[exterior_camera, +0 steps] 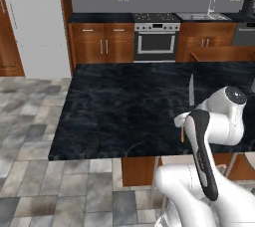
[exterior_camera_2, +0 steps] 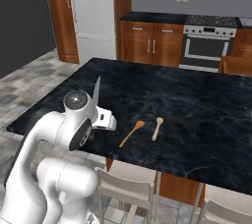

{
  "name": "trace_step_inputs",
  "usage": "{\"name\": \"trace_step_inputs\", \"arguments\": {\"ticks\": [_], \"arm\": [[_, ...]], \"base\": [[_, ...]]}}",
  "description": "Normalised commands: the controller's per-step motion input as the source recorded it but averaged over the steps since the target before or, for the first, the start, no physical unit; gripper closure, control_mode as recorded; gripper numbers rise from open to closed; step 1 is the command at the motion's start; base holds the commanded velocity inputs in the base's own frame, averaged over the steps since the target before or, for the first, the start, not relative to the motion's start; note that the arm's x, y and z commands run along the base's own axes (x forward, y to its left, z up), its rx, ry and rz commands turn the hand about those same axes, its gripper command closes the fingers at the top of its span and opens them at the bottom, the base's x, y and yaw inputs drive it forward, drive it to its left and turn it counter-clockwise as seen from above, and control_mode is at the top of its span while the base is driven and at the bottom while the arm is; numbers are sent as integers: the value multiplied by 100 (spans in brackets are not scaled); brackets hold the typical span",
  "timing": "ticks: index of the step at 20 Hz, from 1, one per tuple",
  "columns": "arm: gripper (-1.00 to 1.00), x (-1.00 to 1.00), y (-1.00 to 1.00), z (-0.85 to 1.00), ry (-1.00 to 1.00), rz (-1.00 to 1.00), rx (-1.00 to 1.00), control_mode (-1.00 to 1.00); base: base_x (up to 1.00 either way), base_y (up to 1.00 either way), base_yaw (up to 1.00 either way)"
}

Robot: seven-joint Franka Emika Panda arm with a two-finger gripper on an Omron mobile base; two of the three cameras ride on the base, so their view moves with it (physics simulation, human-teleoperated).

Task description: Pick up the metallic utensils from the counter and place them in the open drawer. Make sure not to pick up any wooden utensils.

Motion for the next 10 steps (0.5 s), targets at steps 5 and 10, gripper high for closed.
{"name": "trace_step_inputs", "arguments": {"ticks": [5, 10], "arm": [[100, -43, 1, 91, -16, 0, 0, -100], [100, -55, 0, 94, -14, 0, 0, -100]], "base": [[0, 0, 0], [0, 0, 0]]}}
